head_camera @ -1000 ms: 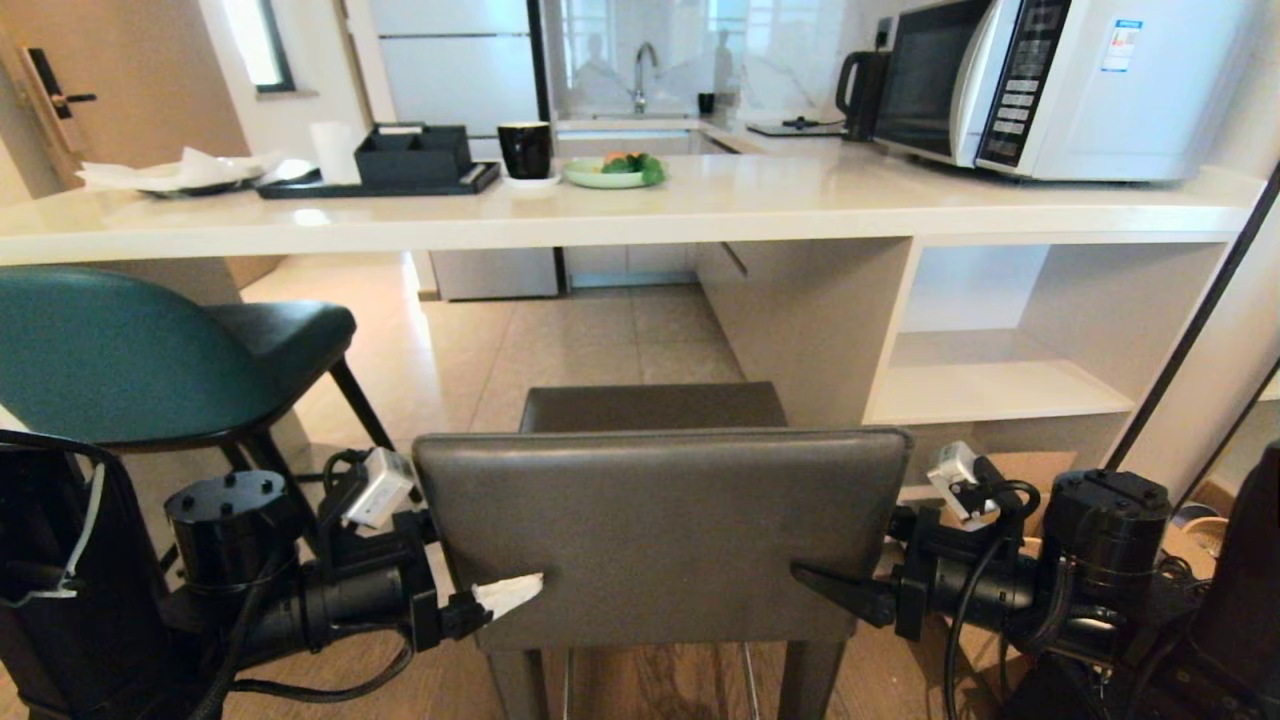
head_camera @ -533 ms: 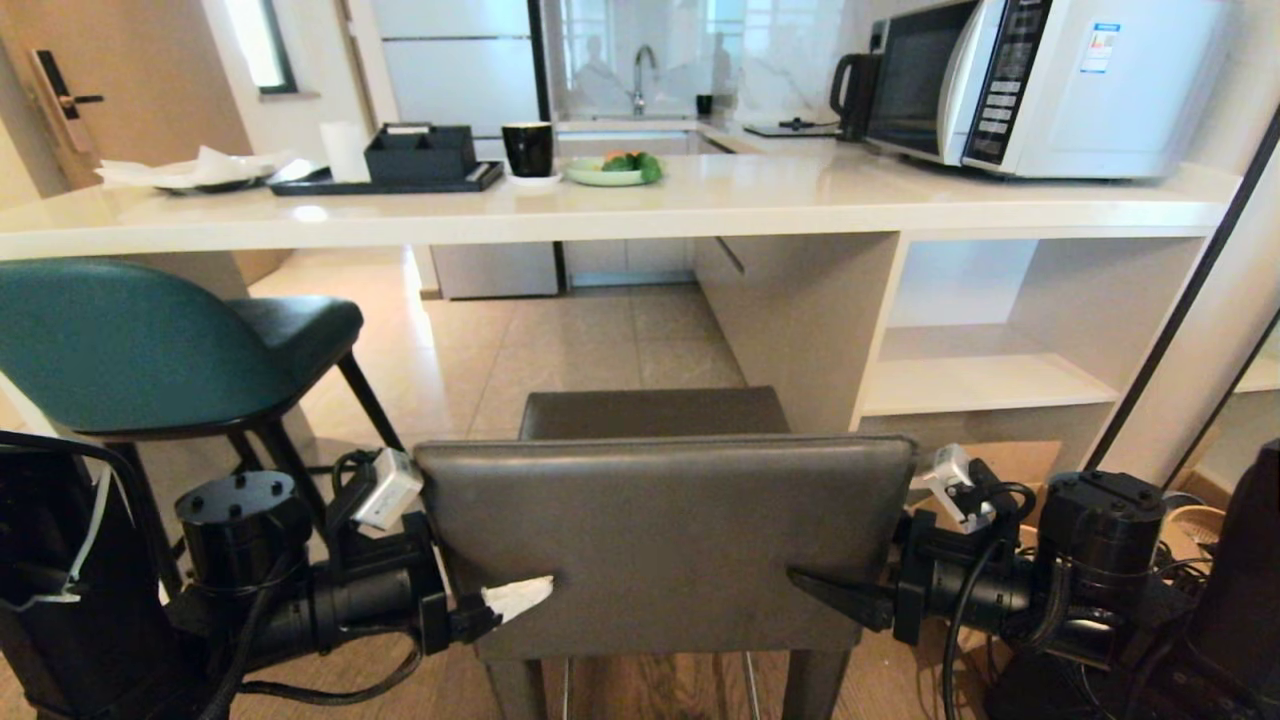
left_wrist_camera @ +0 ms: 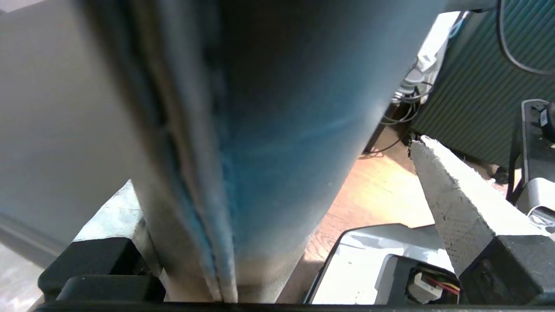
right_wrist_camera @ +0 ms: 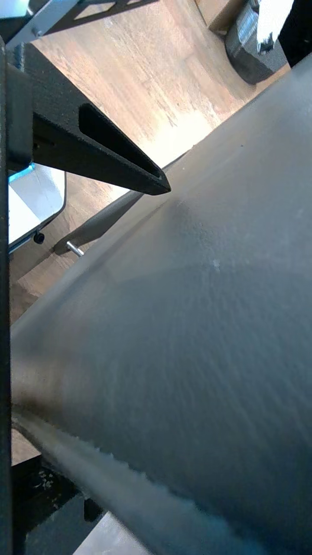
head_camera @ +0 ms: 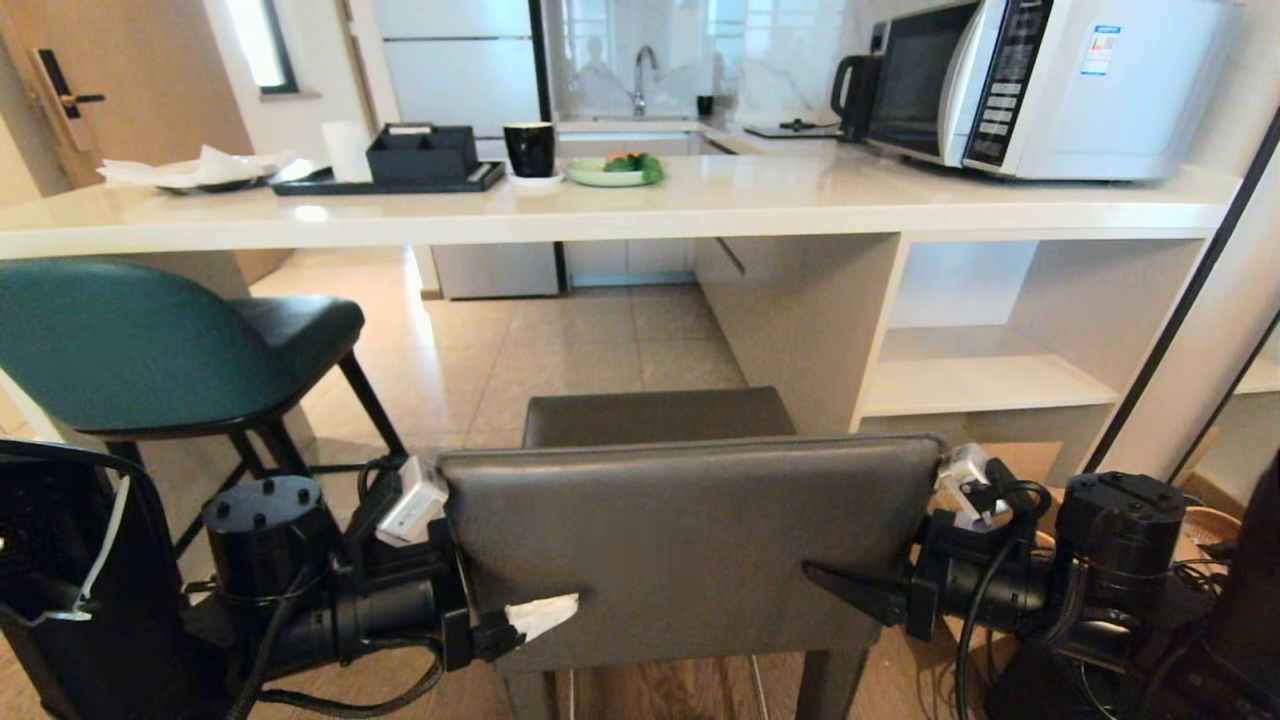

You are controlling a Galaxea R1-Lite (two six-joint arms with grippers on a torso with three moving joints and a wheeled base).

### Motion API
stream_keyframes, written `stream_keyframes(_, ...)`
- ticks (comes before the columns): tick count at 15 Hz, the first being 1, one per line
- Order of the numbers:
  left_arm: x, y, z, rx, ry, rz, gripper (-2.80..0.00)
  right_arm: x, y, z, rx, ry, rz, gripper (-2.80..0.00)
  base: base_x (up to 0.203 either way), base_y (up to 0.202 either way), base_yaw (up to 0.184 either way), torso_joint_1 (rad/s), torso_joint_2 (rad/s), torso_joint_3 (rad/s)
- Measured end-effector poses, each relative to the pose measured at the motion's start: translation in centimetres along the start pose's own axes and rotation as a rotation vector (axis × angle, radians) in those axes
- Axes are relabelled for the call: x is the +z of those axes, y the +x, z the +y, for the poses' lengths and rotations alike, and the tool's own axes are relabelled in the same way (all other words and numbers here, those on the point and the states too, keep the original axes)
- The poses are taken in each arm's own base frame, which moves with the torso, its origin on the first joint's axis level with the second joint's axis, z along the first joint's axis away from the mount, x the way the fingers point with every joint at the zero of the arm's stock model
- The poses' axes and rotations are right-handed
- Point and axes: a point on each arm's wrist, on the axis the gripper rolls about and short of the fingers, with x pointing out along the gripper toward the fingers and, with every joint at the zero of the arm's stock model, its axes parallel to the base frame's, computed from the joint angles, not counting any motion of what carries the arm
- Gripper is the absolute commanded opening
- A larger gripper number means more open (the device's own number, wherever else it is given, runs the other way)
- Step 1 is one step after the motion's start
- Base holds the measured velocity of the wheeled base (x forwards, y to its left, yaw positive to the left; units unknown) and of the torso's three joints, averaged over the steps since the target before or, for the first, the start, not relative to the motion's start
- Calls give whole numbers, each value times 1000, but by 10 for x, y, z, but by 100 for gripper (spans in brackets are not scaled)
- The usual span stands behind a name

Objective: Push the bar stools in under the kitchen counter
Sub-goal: Pull the gray chair out from under the dining table

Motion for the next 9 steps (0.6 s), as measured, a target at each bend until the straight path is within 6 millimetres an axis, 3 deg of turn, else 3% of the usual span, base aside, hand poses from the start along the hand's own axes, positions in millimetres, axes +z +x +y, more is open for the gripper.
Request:
stream_keyframes(4, -4, 10, 2, 52, -3, 6, 0, -1, -2, 0, -25, -1, 1, 0, 0, 0, 0, 0, 0, 0)
stream_keyframes(9, -3, -9, 15, 122, -18, 1, 0, 0, -4, 3, -12, 1, 3, 0, 0, 0, 0, 0, 0, 0)
